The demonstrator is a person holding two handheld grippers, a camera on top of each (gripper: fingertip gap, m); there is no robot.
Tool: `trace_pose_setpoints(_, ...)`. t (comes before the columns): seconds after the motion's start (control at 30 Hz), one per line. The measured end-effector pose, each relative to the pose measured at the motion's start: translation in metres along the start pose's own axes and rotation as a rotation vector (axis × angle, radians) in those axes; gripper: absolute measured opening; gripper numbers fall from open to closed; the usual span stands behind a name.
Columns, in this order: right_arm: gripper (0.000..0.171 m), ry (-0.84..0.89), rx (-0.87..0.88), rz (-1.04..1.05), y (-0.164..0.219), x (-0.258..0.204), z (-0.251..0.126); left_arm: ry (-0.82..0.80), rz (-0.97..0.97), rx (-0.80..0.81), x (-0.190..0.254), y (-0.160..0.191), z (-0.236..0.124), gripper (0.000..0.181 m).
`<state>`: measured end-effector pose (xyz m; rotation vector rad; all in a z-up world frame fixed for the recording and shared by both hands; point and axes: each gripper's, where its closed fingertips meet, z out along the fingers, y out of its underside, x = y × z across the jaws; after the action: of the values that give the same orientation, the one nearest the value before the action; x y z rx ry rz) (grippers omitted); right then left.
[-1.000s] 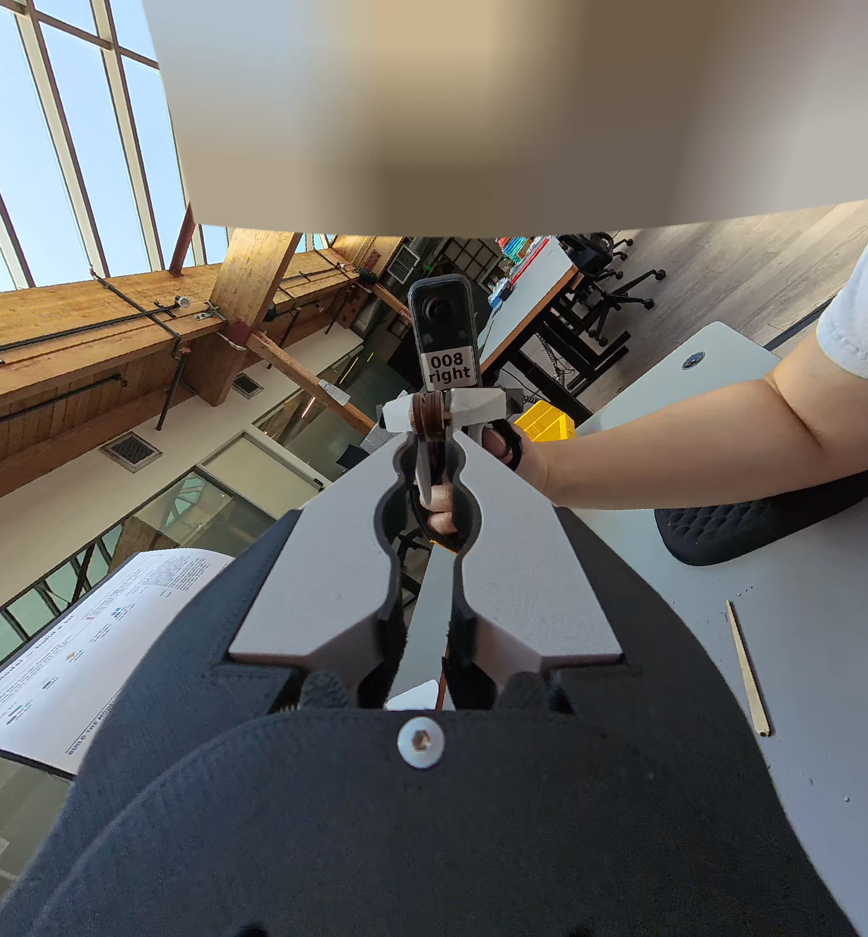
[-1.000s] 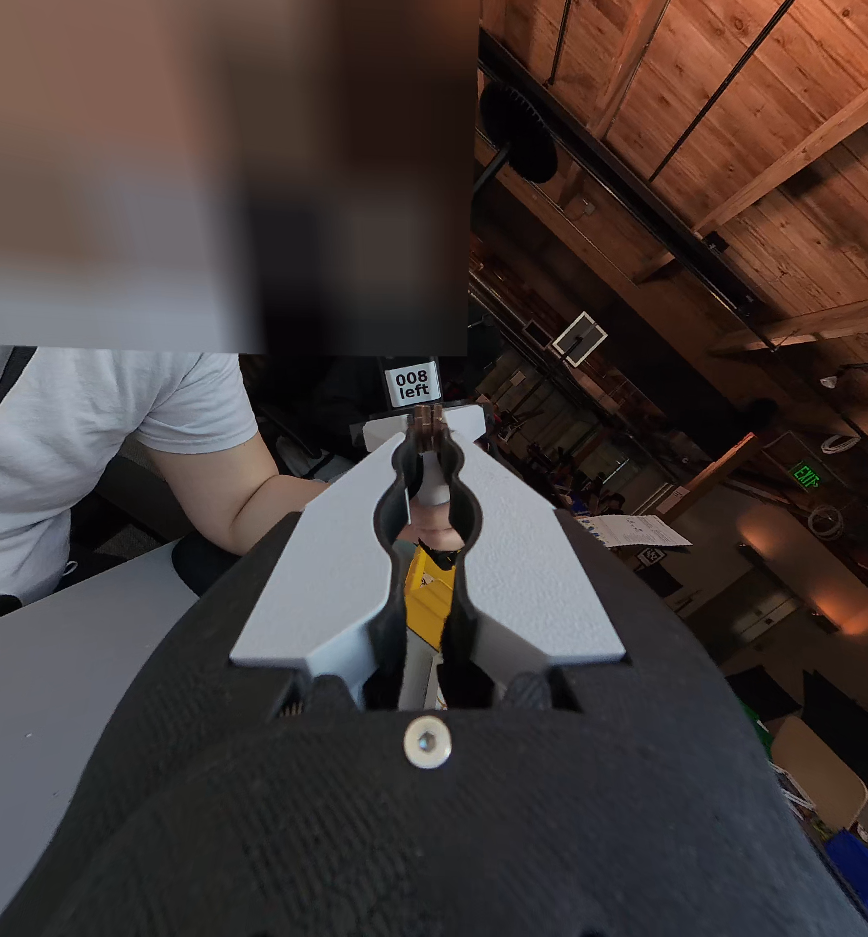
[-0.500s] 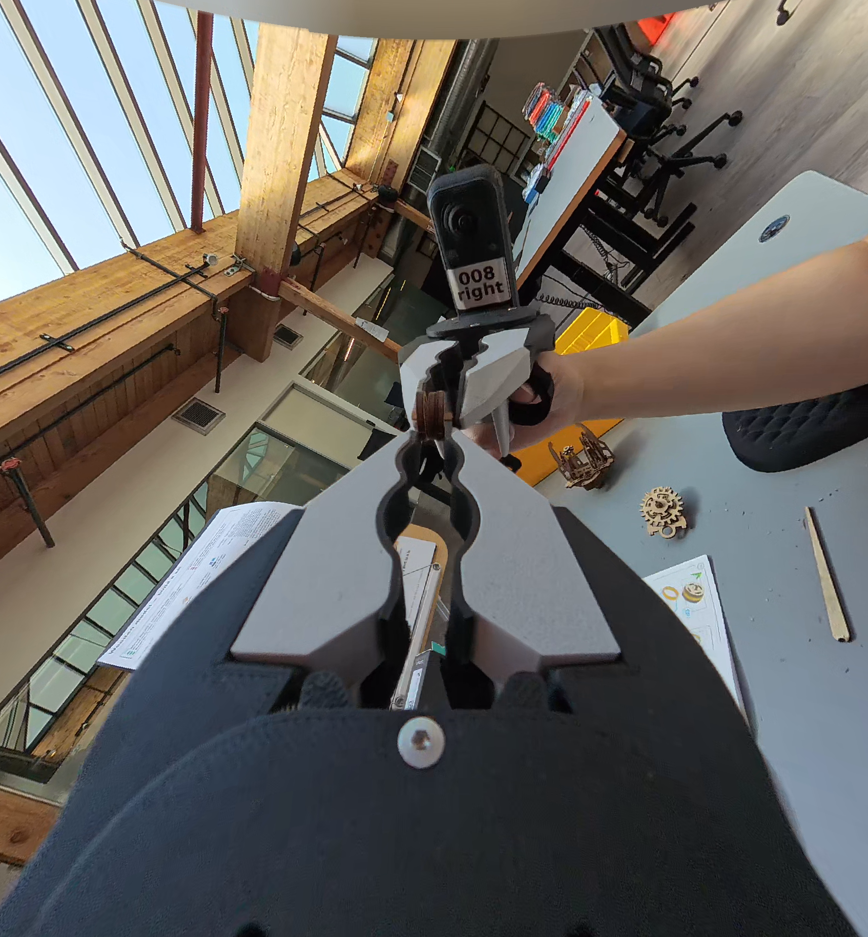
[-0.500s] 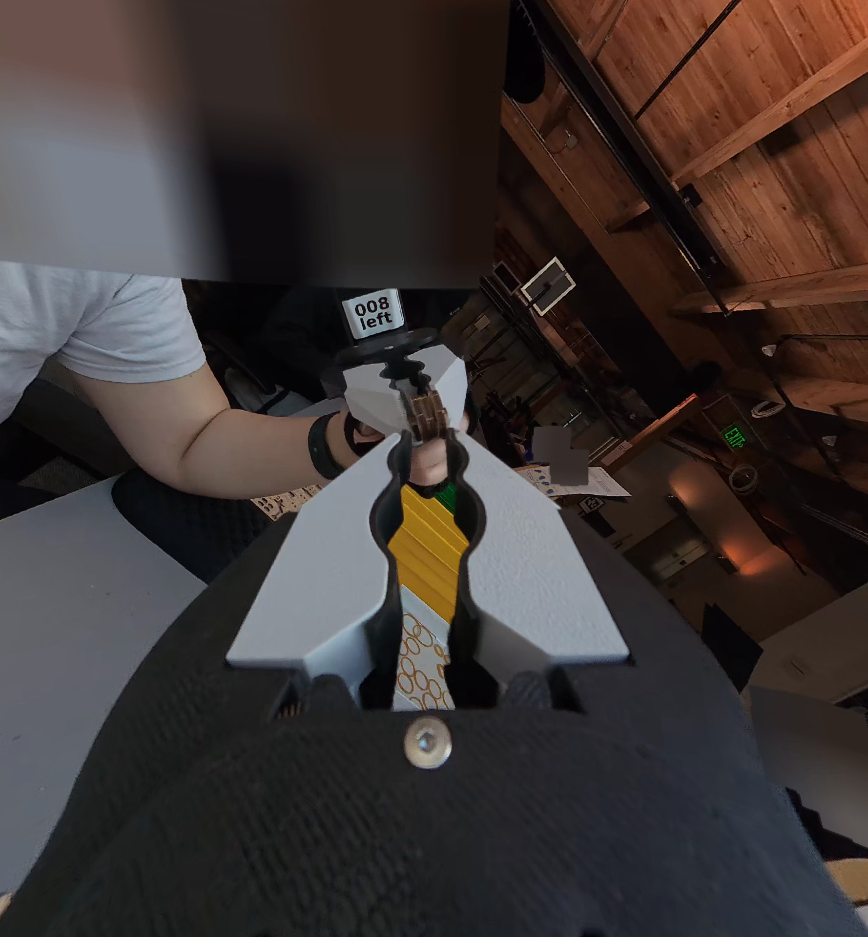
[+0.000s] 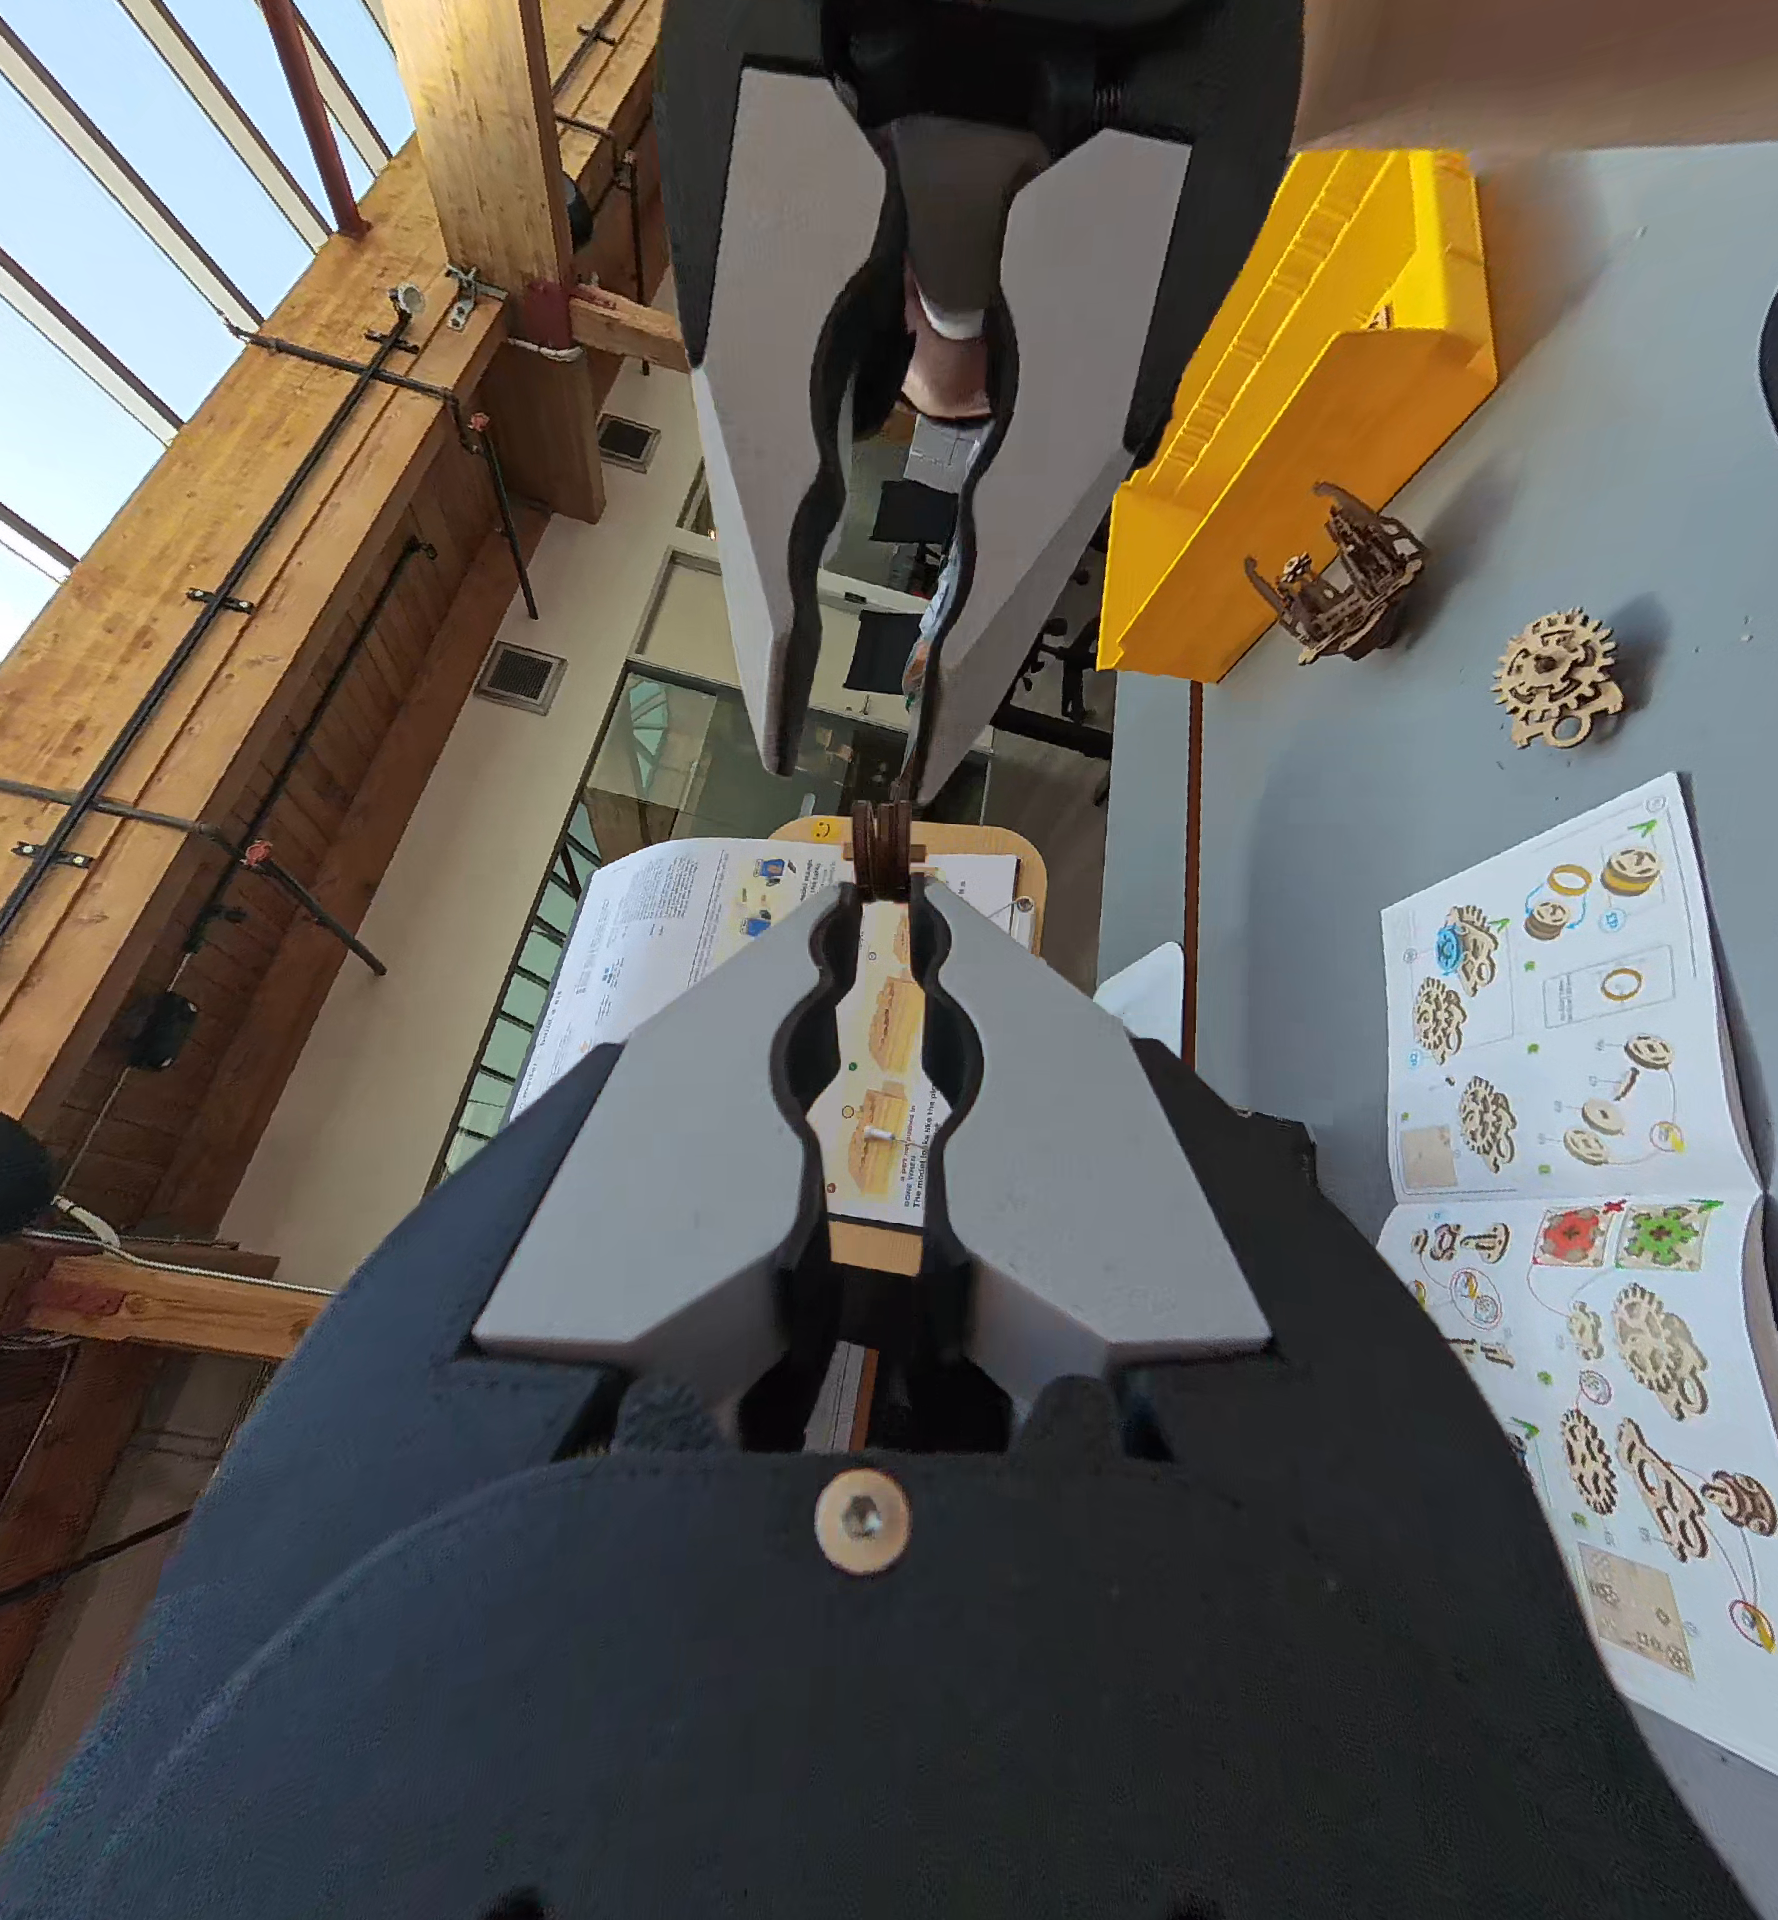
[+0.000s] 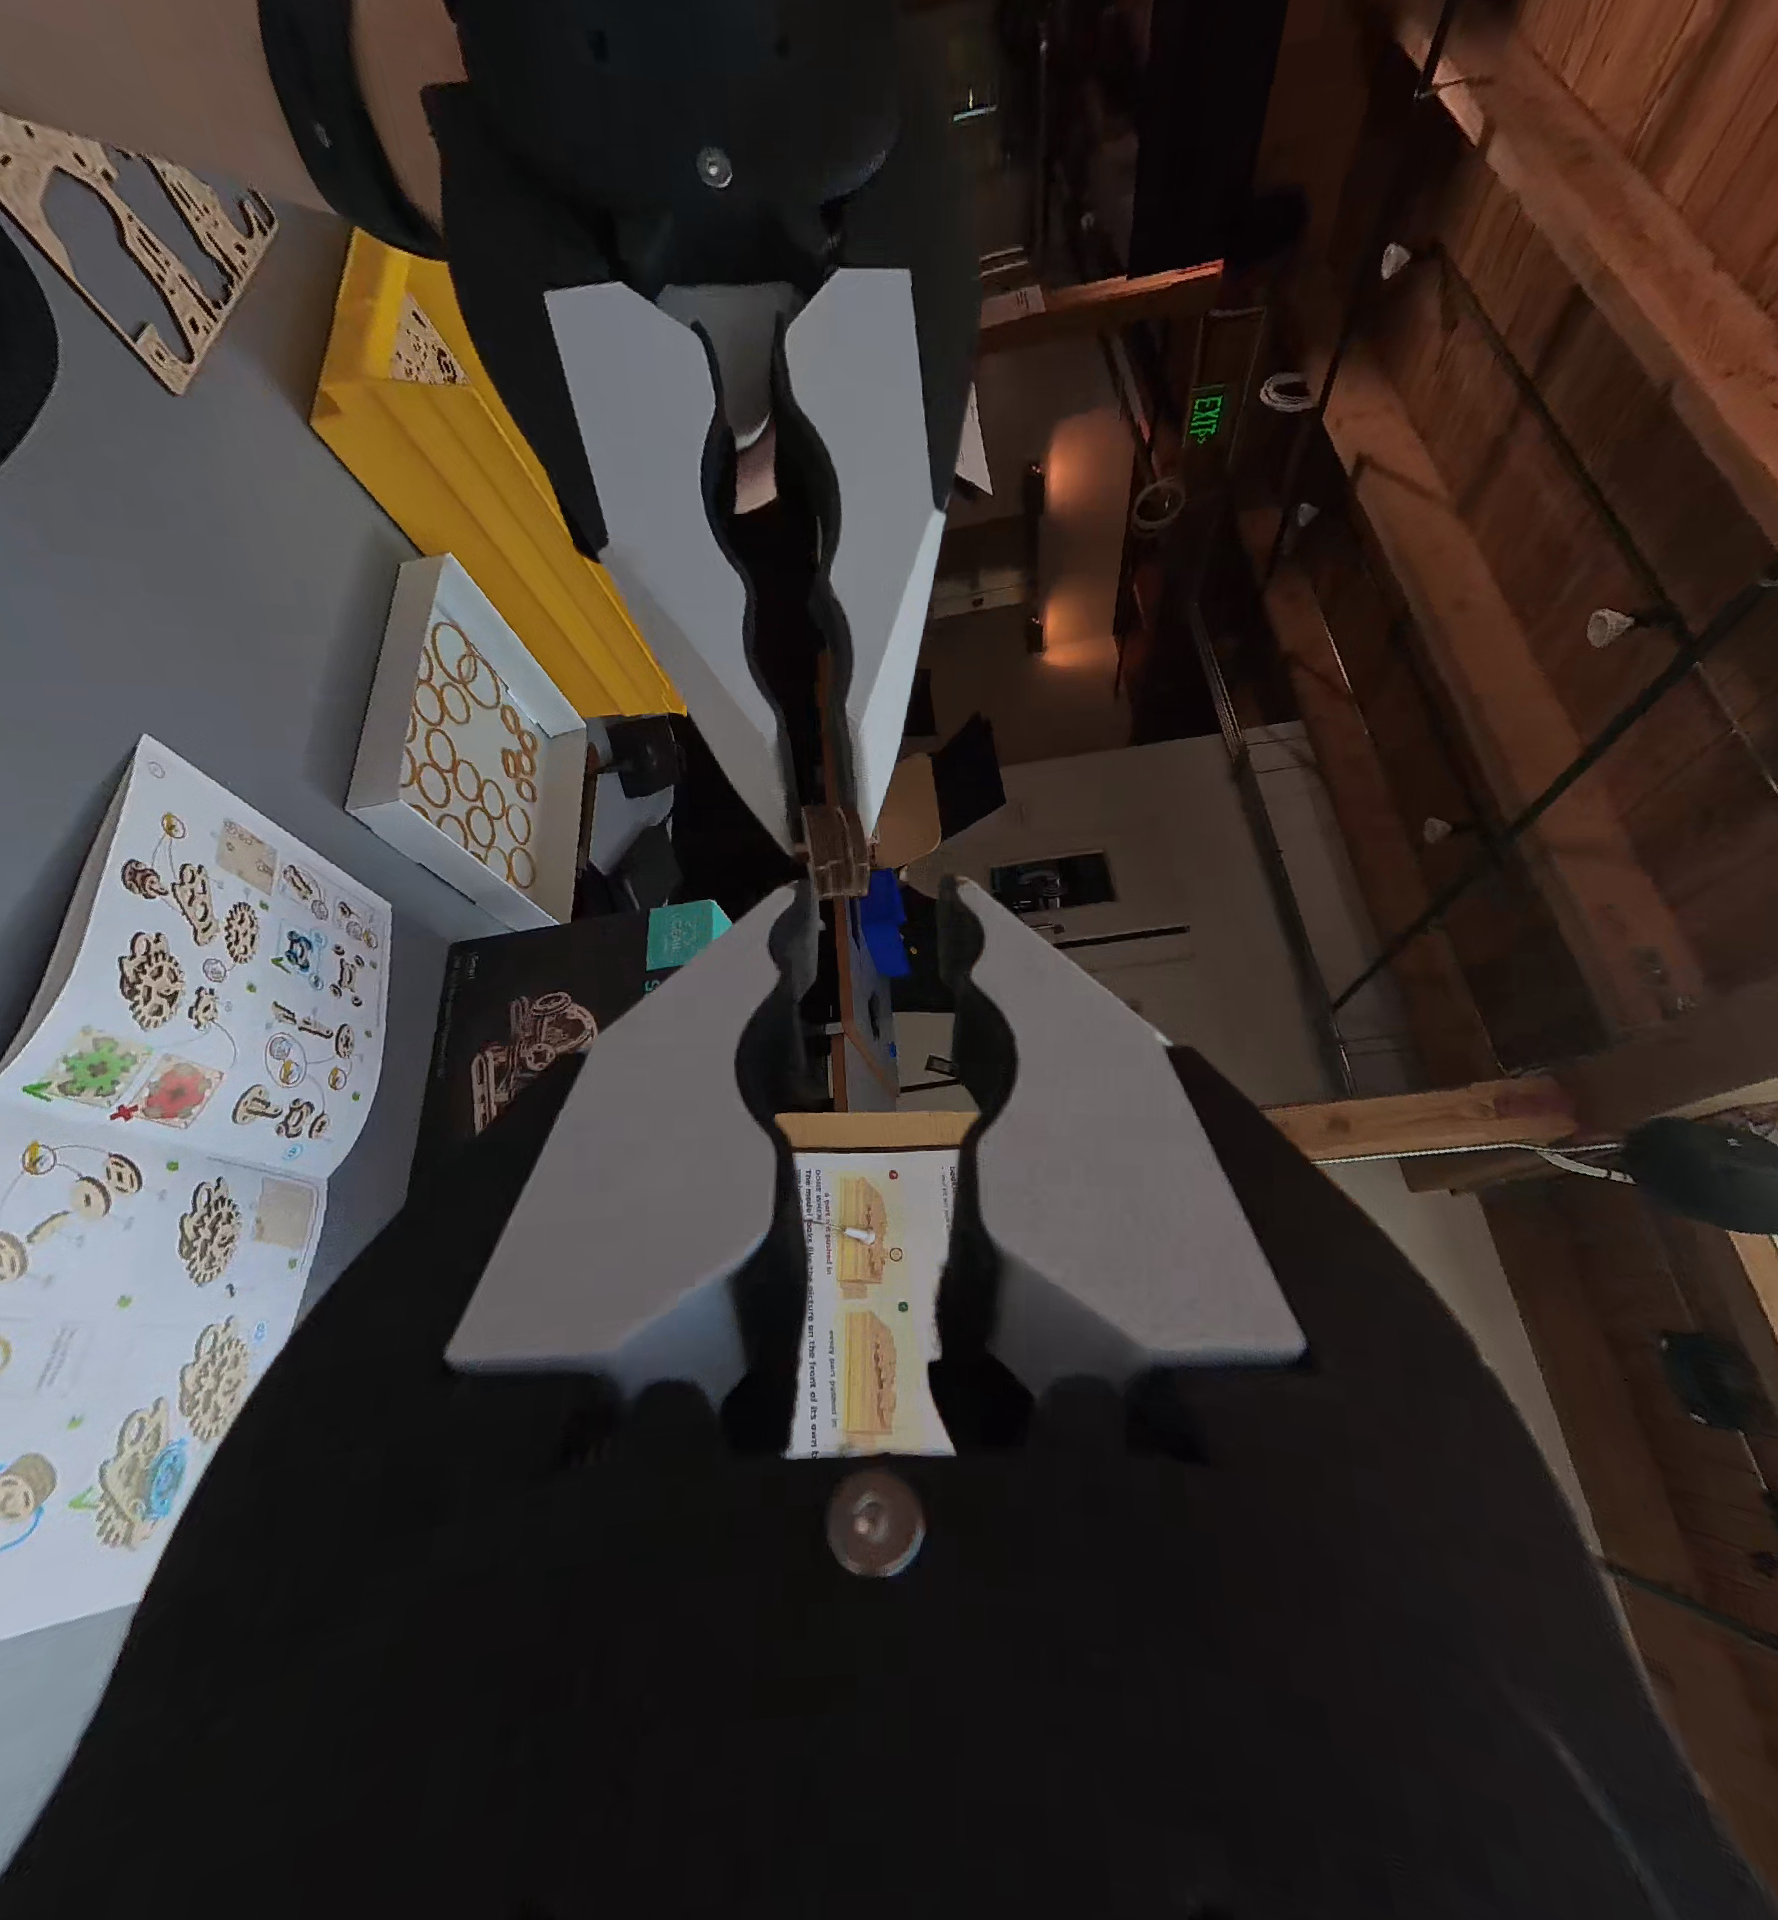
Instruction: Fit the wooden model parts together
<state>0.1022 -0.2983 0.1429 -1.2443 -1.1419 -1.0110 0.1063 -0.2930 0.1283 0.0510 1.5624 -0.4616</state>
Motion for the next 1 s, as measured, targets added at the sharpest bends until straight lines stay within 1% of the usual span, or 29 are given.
trace_pose_setpoints(0.07, 0.022, -0.013, -0.047, -0.023, 0.001, -0.004, 0.002, 0.012, 0.014, -0.030, 0.003, 0.003, 0.002, 0.008)
trace_pose_setpoints(0.13, 0.016, -0.042, -0.091, -0.049, 0.003, -0.010, 0.003, 0.024, 0.016, -0.043, 0.006, 0.005, 0.003, 0.007)
trace_pose_setpoints(0.17, 0.016, -0.046, -0.105, -0.056, 0.004, -0.011, 0.003, 0.030, 0.014, -0.046, 0.007, 0.005, 0.004, 0.007)
trace_pose_setpoints(0.33, 0.018, -0.106, -0.126, -0.032, 0.004, -0.021, 0.006, 0.053, -0.003, -0.043, 0.010, 0.005, 0.005, 0.007)
trace_pose_setpoints(0.43, 0.010, -0.094, -0.137, -0.032, 0.005, -0.020, 0.010, 0.059, -0.001, -0.051, 0.012, 0.006, 0.006, 0.007)
trace_pose_setpoints(0.53, 0.010, -0.099, -0.153, -0.020, 0.007, -0.021, 0.011, 0.057, -0.016, -0.045, 0.011, 0.006, 0.006, 0.007)
trace_pose_setpoints(0.57, 0.010, -0.083, -0.132, -0.013, 0.005, -0.018, 0.010, 0.045, -0.027, -0.022, 0.009, 0.004, 0.004, 0.007)
trace_pose_setpoints(0.63, 0.010, -0.086, -0.043, 0.066, -0.002, -0.012, 0.005, 0.039, -0.091, 0.051, 0.003, -0.005, -0.001, 0.007)
trace_pose_setpoints(0.73, 0.010, -0.102, 0.157, 0.206, -0.015, -0.001, -0.009, 0.050, -0.232, 0.183, -0.006, -0.019, -0.009, 0.009)
trace_pose_setpoints(0.8, 0.010, -0.117, 0.240, 0.273, -0.018, 0.003, -0.017, 0.054, -0.256, 0.231, -0.008, -0.024, -0.013, 0.010)
trace_pose_setpoints(0.87, 0.010, -0.135, 0.285, 0.302, -0.020, 0.004, -0.022, 0.053, -0.240, 0.239, -0.006, -0.027, -0.012, 0.011)
trace_pose_setpoints(0.93, 0.010, -0.142, 0.281, 0.296, -0.018, 0.003, -0.022, 0.052, -0.215, 0.235, -0.002, -0.029, -0.009, 0.012)
trace_pose_setpoints(0.97, 0.015, -0.155, 0.268, 0.286, -0.017, -0.001, -0.021, 0.057, -0.205, 0.237, 0.001, -0.031, -0.008, 0.010)
trace_pose_setpoints(1.0, 0.010, -0.169, 0.259, 0.275, -0.016, -0.004, -0.020, 0.063, -0.200, 0.238, 0.003, -0.033, -0.008, 0.010)
